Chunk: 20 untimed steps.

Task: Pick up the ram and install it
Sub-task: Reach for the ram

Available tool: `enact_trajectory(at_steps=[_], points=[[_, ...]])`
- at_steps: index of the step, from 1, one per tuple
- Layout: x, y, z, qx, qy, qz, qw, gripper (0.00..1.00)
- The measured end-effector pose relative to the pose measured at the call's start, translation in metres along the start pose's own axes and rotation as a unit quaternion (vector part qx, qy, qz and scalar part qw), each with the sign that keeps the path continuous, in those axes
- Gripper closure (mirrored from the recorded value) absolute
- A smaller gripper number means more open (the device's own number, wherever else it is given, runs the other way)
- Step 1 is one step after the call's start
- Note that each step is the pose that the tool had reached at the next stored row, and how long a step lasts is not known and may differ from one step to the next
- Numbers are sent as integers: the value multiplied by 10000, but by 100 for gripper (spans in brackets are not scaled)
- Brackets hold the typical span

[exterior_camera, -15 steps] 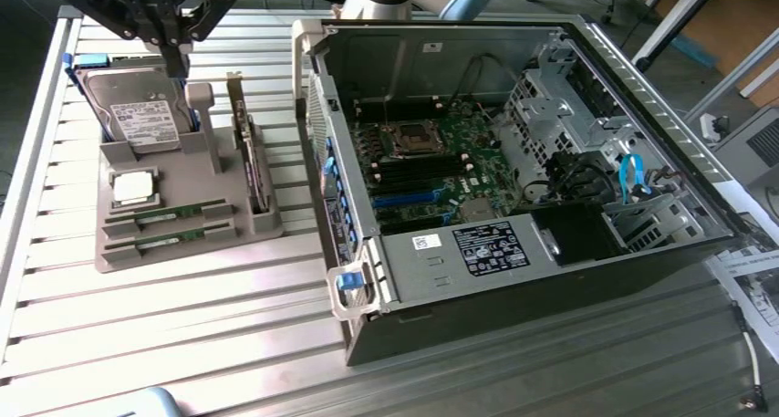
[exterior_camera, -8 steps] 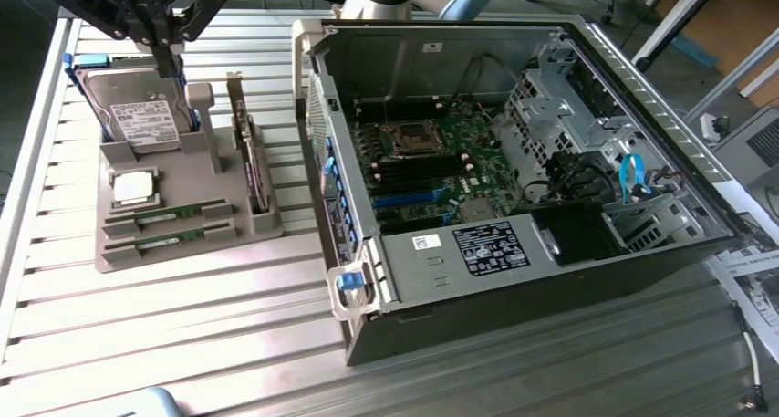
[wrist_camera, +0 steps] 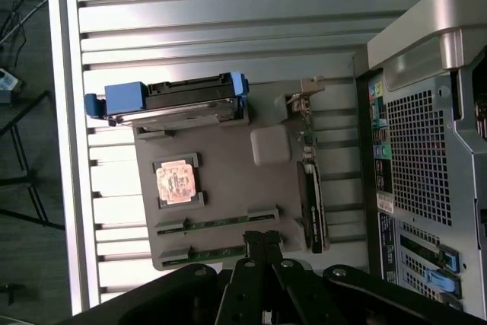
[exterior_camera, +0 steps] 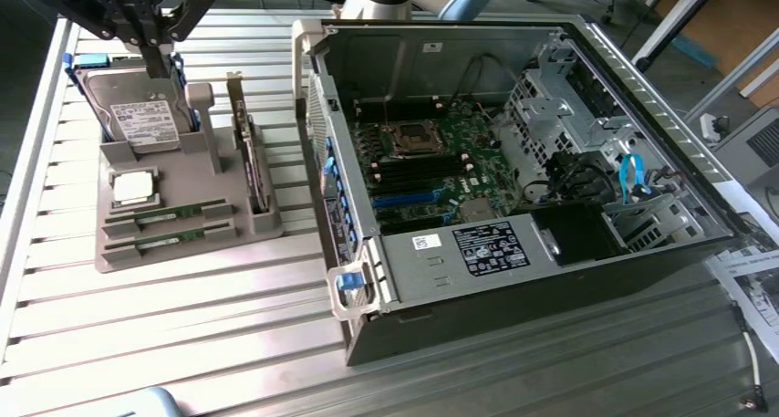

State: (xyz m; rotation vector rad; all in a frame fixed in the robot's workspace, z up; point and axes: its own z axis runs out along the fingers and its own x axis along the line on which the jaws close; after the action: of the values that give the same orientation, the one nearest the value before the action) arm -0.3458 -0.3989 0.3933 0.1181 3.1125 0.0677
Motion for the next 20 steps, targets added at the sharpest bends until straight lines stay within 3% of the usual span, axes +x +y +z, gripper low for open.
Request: enact_trajectory(at_steps=[9, 20], points=[[93, -7, -3, 0, 0, 0, 10000, 89], [116, -18, -3, 0, 0, 0, 10000, 89]])
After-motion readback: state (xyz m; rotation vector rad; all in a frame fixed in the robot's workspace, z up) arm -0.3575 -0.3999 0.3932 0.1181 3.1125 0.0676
